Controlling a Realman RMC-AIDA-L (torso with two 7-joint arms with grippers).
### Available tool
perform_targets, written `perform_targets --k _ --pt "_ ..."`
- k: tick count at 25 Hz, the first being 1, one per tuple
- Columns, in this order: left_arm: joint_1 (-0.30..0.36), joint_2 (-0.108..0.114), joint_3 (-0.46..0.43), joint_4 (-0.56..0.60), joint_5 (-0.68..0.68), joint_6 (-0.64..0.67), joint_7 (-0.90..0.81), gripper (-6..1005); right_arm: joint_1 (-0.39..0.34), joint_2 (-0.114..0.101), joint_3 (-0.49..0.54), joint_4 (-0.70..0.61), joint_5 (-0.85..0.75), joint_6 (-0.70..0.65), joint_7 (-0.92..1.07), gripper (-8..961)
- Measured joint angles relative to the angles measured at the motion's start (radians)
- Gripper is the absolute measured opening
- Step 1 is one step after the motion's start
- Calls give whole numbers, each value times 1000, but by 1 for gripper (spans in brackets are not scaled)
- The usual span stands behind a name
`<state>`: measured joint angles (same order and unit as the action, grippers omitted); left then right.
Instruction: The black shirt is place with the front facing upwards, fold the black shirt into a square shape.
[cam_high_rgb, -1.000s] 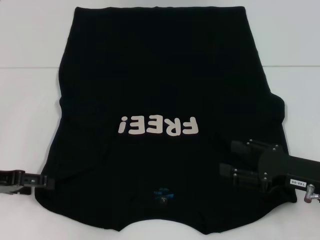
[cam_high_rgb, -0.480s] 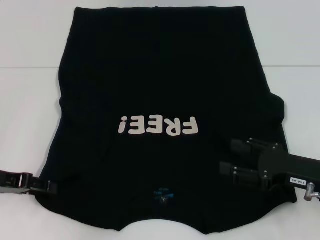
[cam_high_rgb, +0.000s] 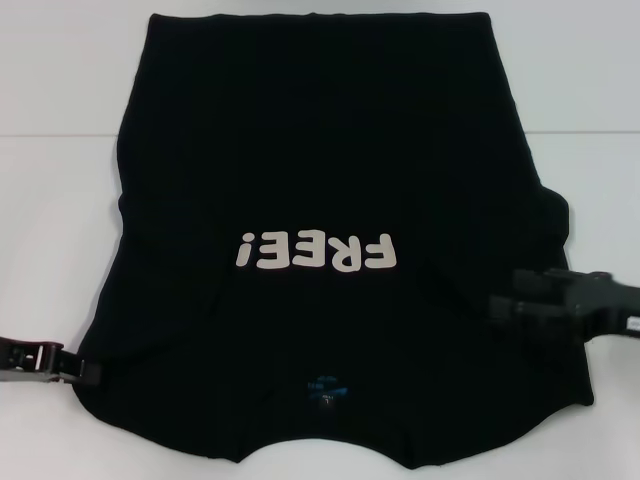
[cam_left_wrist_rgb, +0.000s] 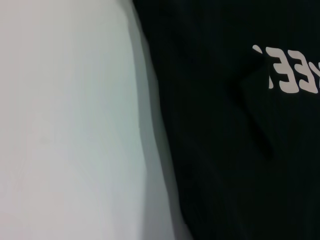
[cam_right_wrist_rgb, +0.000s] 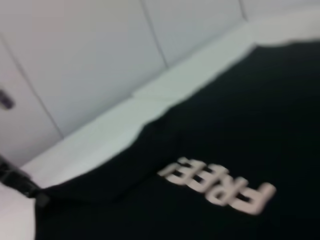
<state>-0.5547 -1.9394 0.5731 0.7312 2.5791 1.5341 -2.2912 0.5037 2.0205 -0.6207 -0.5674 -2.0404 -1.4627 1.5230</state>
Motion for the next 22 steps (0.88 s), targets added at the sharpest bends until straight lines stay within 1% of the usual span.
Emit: perform_targets --k 3,7,9,12,13,14,16,17,18,19,22 --pt "-3 -2 4 -2 2 3 5 245 23 -40 0 -41 -55 -9 164 801" --pt "-5 -4 4 -3 1 14 13 100 53 -93 -1 -116 -133 -42 371 802" --pt "-6 -4 4 -3 1 16 13 28 69 -115 -1 -158 -192 -61 477 802" --pt "-7 -3 0 -3 -1 23 13 28 104 -146 3 -192 -296 -78 634 802" --pt "-7 -3 0 -2 -1 24 13 28 129 -157 5 -198 -368 -98 716 802" --pt "-6 -3 0 -2 -1 26 13 28 129 -157 5 -198 -368 -98 716 802" --pt "-6 -2 -1 -1 -2 27 13 27 150 -157 3 -196 -428 -117 764 802" --pt "-6 -1 0 -1 -2 27 13 27 159 -154 1 -189 -459 -121 781 802" --pt "-7 -1 0 -1 -4 27 13 27 171 -146 -3 -160 -512 -125 803 802" --pt "-7 -1 1 -1 -5 27 13 27 171 -146 -3 -160 -512 -125 803 802" --pt "-9 -1 3 -3 -6 28 15 27 179 -139 -4 -107 -551 -111 808 801"
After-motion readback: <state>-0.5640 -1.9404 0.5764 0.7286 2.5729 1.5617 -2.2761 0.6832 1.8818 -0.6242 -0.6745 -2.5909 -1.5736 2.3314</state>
